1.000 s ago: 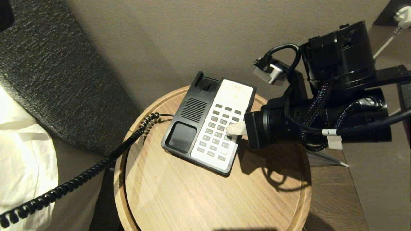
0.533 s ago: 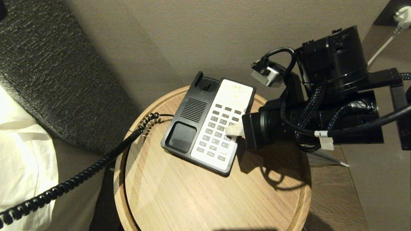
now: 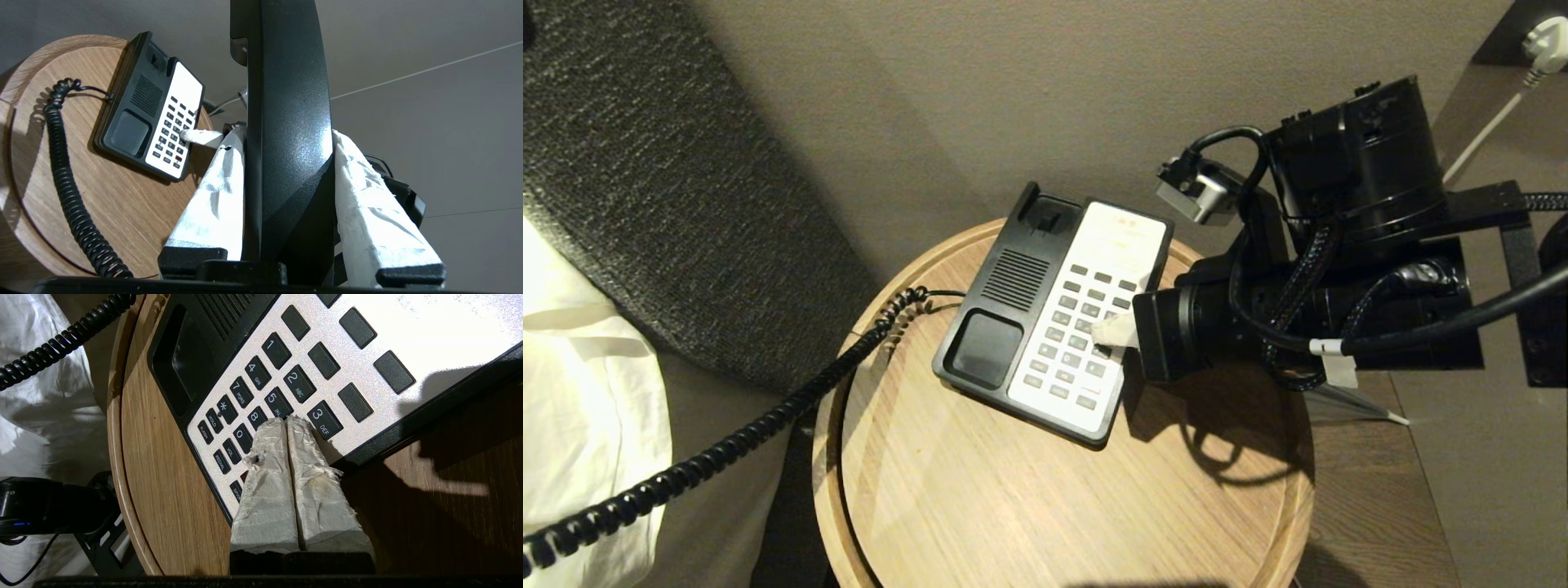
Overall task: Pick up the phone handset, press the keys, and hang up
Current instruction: Dial the number
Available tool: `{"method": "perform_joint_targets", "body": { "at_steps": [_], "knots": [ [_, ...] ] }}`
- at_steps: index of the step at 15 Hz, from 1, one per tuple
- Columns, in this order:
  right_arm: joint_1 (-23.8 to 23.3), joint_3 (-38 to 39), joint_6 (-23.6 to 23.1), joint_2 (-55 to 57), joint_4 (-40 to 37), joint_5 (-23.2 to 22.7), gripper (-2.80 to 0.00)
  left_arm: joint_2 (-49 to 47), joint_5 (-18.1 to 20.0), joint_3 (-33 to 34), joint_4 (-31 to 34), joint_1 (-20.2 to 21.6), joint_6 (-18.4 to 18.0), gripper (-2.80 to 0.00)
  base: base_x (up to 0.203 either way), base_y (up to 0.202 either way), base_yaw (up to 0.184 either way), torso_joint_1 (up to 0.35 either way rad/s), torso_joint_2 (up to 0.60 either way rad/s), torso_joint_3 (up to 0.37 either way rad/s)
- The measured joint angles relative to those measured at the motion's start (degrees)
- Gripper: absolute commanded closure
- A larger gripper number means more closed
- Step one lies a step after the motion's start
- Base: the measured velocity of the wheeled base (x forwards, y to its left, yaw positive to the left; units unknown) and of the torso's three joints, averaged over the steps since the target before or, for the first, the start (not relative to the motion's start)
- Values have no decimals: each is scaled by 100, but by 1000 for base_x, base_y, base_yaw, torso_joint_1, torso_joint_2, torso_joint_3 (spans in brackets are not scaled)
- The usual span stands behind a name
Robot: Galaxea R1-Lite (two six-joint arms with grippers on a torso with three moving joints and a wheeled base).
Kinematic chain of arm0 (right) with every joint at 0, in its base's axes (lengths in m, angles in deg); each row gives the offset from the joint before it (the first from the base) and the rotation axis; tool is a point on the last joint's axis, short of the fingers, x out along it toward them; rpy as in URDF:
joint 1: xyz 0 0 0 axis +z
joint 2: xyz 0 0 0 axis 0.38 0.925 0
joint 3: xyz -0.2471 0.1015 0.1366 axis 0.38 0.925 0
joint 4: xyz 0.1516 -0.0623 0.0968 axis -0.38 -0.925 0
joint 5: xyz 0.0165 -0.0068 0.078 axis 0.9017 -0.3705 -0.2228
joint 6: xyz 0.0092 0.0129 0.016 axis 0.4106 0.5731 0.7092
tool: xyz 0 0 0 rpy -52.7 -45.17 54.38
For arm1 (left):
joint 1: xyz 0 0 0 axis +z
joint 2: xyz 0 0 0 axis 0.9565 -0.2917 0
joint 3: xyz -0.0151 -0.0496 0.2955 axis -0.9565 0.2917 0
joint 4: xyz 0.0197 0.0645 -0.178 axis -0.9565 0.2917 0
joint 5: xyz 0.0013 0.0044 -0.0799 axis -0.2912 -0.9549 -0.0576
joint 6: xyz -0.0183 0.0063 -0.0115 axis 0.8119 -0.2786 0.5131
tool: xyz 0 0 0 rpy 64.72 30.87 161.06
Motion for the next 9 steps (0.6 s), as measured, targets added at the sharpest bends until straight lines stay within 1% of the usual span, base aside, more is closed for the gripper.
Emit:
{"method": "perform_joint_targets", "body": {
  "at_steps": [9],
  "knots": [
    [94, 84, 55, -294, -105, -40, 0, 12, 0, 35, 21, -2, -11, 0, 0, 0, 0, 0, 0, 0]
  ]
}}
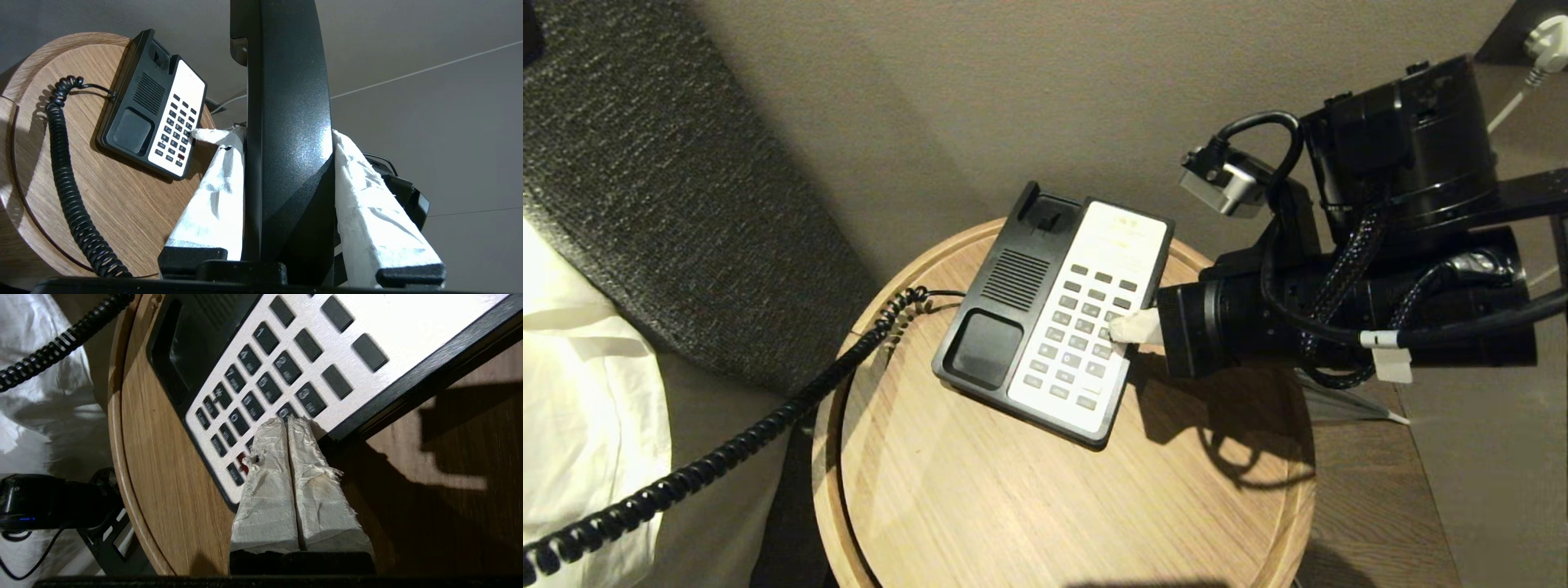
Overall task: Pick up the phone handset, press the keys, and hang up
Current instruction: Dial the number
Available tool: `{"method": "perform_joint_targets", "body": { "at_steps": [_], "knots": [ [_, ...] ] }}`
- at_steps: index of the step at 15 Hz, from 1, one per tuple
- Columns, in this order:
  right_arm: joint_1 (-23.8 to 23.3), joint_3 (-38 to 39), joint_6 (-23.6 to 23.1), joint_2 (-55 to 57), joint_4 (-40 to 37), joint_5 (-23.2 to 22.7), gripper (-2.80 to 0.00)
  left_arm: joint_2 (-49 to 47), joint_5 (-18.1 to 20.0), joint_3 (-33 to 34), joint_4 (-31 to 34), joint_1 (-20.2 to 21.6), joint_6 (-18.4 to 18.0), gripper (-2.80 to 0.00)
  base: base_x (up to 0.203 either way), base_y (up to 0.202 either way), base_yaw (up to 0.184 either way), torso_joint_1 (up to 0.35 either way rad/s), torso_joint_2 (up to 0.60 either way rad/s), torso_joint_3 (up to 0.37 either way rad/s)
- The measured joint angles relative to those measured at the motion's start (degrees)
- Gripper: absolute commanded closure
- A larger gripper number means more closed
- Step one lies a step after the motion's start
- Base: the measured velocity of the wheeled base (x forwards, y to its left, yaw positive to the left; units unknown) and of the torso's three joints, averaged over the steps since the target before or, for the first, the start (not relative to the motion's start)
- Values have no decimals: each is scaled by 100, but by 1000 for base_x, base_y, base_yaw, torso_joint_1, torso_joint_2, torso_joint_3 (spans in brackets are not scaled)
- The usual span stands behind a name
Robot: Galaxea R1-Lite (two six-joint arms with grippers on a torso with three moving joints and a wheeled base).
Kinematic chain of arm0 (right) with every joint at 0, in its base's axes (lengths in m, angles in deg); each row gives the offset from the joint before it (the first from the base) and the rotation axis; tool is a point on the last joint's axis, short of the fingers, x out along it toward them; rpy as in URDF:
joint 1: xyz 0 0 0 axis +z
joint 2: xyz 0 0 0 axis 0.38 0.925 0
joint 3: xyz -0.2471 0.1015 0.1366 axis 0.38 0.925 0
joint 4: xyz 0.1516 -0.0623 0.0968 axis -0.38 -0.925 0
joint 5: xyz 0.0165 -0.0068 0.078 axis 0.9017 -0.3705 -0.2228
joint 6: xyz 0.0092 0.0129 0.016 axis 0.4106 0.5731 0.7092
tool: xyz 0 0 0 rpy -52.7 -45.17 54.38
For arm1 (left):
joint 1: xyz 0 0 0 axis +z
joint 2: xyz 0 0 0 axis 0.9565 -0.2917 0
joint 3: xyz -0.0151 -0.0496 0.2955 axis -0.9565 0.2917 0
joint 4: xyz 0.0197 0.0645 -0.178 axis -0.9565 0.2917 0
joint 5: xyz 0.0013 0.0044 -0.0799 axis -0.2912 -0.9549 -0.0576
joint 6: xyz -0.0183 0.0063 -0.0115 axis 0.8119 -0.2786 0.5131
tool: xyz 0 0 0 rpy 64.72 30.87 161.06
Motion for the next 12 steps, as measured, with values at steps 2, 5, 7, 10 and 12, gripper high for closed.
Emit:
{"method": "perform_joint_targets", "body": {
  "at_steps": [2, 5, 7, 10, 12],
  "knots": [
    [88, 15, 10, -14, -33, -11, 0, 11, 0, 2, 7, 0, 2, 0, 0, 0, 0, 0, 0, 0],
    [147, 23, 6, 11, -27, -11, 0, 27, 0, 2, 5, 0, 0, 0, 0, 0, 0, 0, 0, 0],
    [148, 74, 6, 21, -15, -8, 0, 27, 0, -16, -4, 0, 0, 0, 0, 0, 0, 0, 0, 0],
    [148, 182, -18, 44, 39, 10, 0, 32, 0, -39, -4, 0, 2, 0, 0, 0, 0, 0, 0, 0],
    [148, 189, -37, 80, 52, 35, 0, 32, 6, -97, -1, 0, 0, 0, 0, 0, 0, 0, 0, 0]
  ]
}}
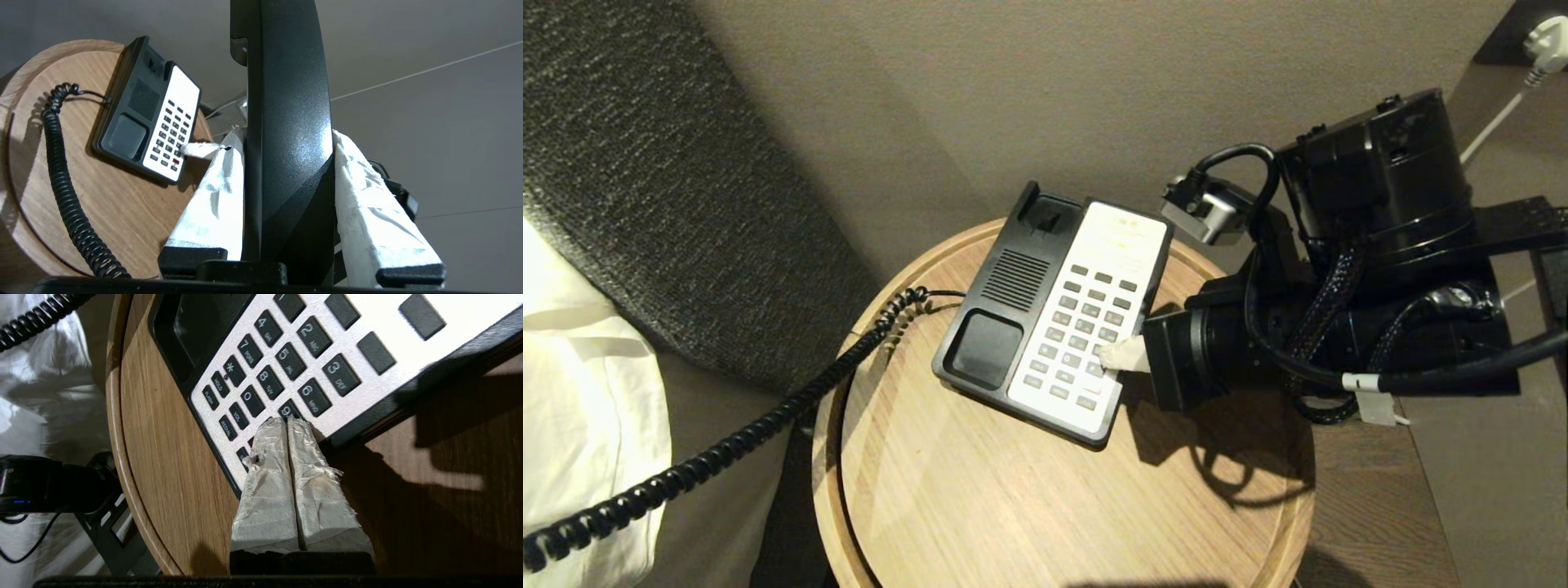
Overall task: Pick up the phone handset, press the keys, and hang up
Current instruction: Dial the number
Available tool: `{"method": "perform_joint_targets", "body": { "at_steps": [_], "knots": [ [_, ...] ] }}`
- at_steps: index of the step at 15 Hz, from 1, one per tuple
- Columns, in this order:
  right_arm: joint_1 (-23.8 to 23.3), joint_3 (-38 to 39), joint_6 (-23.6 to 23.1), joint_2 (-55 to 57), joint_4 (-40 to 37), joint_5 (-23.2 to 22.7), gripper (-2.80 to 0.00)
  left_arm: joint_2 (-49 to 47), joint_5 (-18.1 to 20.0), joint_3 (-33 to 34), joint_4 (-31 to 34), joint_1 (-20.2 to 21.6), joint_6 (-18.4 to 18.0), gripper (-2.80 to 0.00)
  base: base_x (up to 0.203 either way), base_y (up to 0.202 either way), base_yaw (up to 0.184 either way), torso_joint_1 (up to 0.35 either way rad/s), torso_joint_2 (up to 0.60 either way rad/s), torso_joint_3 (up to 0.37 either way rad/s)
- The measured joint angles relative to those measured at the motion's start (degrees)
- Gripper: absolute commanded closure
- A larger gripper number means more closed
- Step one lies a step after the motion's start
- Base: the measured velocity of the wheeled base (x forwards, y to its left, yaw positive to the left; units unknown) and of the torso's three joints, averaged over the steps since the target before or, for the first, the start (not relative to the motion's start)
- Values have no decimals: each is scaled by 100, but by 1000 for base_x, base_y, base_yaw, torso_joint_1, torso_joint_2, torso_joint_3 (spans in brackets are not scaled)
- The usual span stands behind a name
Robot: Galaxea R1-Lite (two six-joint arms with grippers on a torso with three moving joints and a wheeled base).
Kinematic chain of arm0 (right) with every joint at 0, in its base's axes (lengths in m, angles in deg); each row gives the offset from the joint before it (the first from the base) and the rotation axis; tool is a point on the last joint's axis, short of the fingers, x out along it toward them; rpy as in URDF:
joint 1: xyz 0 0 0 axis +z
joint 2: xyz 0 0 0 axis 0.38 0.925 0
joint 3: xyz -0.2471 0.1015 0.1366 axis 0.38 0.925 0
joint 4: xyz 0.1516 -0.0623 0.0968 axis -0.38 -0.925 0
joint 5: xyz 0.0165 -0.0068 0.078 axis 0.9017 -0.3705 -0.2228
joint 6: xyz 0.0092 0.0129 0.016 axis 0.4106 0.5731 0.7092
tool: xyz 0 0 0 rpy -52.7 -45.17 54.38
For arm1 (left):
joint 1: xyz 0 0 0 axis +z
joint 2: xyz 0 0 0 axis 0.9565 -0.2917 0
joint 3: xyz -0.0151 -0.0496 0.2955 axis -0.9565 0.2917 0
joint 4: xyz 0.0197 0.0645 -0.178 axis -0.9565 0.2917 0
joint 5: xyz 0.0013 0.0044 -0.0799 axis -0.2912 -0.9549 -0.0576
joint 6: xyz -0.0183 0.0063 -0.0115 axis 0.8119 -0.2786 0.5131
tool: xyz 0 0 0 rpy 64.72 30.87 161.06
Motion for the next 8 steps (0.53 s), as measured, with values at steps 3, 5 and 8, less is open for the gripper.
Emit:
{"method": "perform_joint_targets", "body": {
  "at_steps": [3, 5, 8],
  "knots": [
    [-9, 5, -16, 38, 19, 2, 0, 0, 0, -35, 0, 0, -2, 0, 0, 0, 0, 0, 0, 0],
    [-11, 10, -21, 72, 158, 7, 0, 0, 0, -27, -9, 0, -2, 0, 0, 0, 0, 0, 0, 0],
    [-11, 16, -12, 88, 186, 9, 0, 9, -4, 3, -5, 0, 2, 0, 0, 0, 0, 0, 0, 0]
  ]
}}
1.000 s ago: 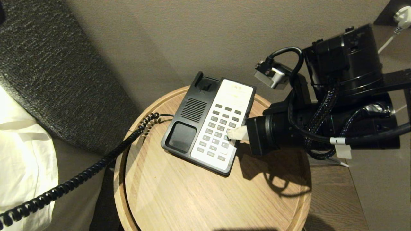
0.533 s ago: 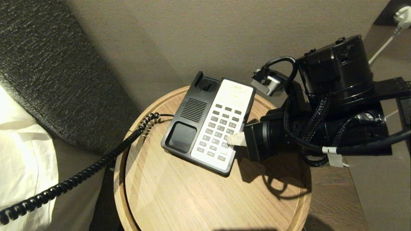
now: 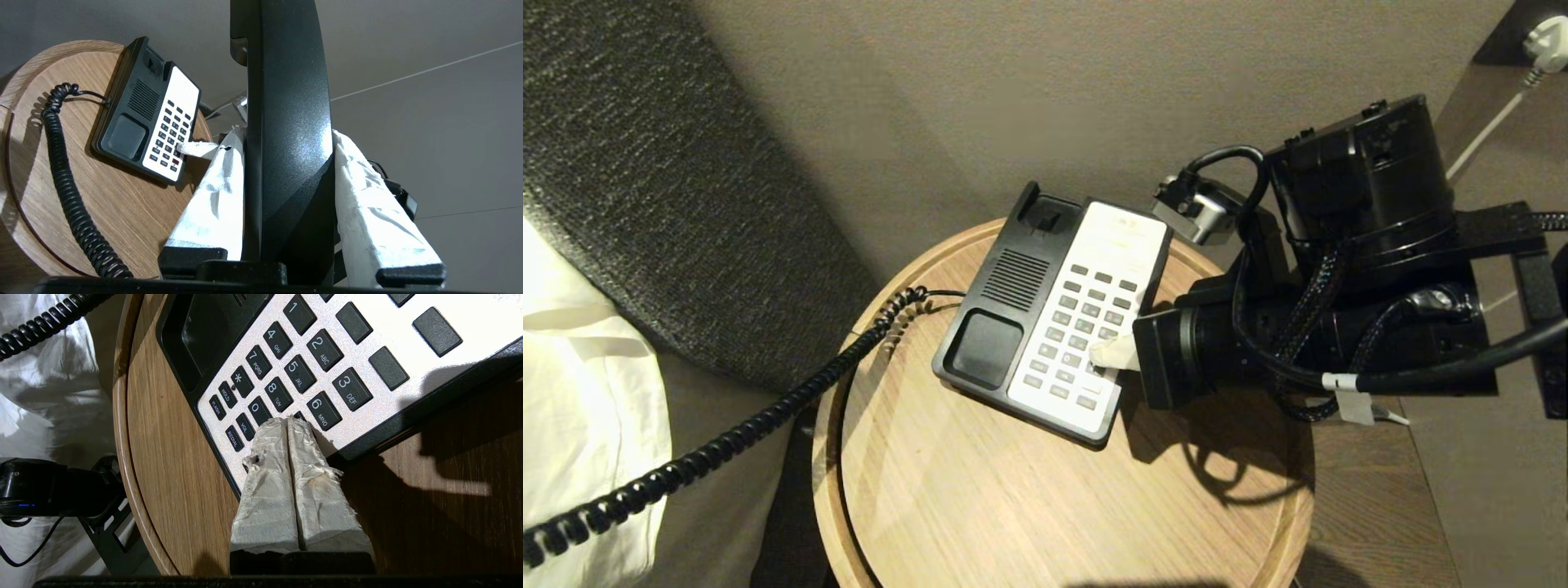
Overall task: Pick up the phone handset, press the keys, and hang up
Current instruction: Dial the number
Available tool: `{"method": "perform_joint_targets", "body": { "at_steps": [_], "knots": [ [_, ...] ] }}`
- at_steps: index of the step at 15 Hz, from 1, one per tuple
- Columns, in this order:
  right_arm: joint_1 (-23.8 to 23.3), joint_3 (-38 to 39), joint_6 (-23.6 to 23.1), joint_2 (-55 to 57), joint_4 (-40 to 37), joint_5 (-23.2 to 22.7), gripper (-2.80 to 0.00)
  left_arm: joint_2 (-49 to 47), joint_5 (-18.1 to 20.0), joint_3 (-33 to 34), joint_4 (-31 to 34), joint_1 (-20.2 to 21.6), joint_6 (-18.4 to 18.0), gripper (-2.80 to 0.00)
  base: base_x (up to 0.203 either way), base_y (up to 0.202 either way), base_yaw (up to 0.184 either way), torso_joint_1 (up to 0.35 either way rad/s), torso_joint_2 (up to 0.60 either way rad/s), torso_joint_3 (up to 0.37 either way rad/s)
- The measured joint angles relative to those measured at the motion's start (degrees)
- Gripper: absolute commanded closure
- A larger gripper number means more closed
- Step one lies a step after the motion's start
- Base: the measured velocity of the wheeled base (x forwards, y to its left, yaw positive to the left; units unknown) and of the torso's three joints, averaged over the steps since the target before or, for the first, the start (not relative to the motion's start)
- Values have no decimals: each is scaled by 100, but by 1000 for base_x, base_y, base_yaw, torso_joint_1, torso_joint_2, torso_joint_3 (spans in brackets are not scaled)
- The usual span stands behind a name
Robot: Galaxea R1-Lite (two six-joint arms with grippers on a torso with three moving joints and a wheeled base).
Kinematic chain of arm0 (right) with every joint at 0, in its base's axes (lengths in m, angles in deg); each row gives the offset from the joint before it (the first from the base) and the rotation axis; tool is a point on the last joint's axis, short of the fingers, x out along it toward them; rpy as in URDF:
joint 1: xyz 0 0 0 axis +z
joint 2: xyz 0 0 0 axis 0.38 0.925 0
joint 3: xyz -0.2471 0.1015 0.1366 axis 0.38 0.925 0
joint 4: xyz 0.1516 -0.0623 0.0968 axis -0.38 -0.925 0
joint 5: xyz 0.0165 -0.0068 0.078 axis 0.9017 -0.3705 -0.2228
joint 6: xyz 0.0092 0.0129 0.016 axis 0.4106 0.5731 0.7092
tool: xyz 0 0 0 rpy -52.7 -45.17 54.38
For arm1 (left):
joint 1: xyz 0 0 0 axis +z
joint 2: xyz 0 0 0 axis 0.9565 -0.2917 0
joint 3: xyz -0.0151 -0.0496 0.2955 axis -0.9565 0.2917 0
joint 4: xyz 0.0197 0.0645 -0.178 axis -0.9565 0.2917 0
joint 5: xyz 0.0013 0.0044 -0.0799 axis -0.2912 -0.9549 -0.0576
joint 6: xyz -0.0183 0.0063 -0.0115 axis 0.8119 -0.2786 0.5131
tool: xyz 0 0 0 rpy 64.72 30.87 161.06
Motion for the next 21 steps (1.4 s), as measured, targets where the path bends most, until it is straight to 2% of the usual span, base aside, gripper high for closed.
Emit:
{"method": "perform_joint_targets", "body": {
  "at_steps": [4, 10, 21],
  "knots": [
    [36, 20, -7, -73, -57, 2, 0, 28, -3, 141, -13, 2, -10, 0, 0, 0, 0, 0, 0, 0],
    [395, 206, 45, -313, -169, -26, 0, 83, 0, 264, -27, 0, 9, 0, 0, 0, 0, 0, 0, 0],
    [422, 361, 16, -206, -97, -1, 0, 108, -4, 308, -24, 0, 1, 0, 0, 0, 0, 0, 0, 0]
  ]
}}
